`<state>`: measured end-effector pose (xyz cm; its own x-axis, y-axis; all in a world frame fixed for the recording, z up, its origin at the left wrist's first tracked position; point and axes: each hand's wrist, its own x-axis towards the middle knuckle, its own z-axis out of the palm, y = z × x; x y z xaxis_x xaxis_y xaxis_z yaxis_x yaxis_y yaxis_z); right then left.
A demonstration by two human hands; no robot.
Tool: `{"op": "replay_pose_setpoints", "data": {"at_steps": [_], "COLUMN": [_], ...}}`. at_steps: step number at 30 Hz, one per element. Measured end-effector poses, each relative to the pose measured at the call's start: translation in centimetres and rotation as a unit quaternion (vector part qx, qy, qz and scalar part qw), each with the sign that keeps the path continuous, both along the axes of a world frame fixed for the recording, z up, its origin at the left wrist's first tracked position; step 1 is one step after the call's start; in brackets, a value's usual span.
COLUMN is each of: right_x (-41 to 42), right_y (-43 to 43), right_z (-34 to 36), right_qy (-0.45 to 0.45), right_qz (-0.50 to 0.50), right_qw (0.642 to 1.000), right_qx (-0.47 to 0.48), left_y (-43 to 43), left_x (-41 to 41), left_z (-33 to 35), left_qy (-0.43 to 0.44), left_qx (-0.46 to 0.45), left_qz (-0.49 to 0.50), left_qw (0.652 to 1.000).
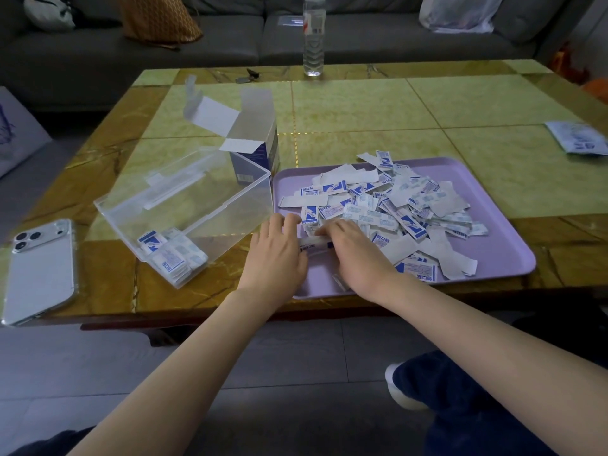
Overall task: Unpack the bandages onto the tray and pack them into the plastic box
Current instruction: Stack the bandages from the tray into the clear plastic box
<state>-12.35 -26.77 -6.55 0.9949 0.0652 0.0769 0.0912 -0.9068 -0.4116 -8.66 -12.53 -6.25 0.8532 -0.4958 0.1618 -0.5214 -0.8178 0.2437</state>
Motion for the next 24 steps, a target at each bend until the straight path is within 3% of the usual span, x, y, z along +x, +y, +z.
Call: {"op": "replay_pose_setpoints", "data": {"at_steps": [5, 10, 17, 21, 24], "right_x": [0.1, 0.3, 0.5, 0.3, 0.1], "right_y": [0.5, 1.7, 1.1, 1.1, 1.2], "right_z": [-0.4, -1.0, -0.7, -1.2, -1.2], "right_qy": [-0.011, -0.021, -0.054, 0.014, 0.024], "right_qz": [-0.017, -0.004, -0.024, 0.019, 0.017], "right_qw": [0.998, 0.991, 0.991, 0.997, 0.998], "right_qx": [0.064, 0.13, 0.12, 0.068, 0.061], "left_y": [0.1, -0.3, 0.2, 0.2, 0.2], "left_x": [-0.1, -0.1, 0.1, -0.2, -0.2], "left_z": [-0.6, -0.9, -0.7, -1.1, -1.2], "left_qy": [0.02, 0.024, -0.031, 0.019, 0.012], "left_qx": [0.084, 0.078, 0.031, 0.102, 0.102], "left_qz": [0.008, -0.017, -0.007, 0.014, 0.023], "left_qw": [0.996, 0.996, 0.999, 0.995, 0.994]}}
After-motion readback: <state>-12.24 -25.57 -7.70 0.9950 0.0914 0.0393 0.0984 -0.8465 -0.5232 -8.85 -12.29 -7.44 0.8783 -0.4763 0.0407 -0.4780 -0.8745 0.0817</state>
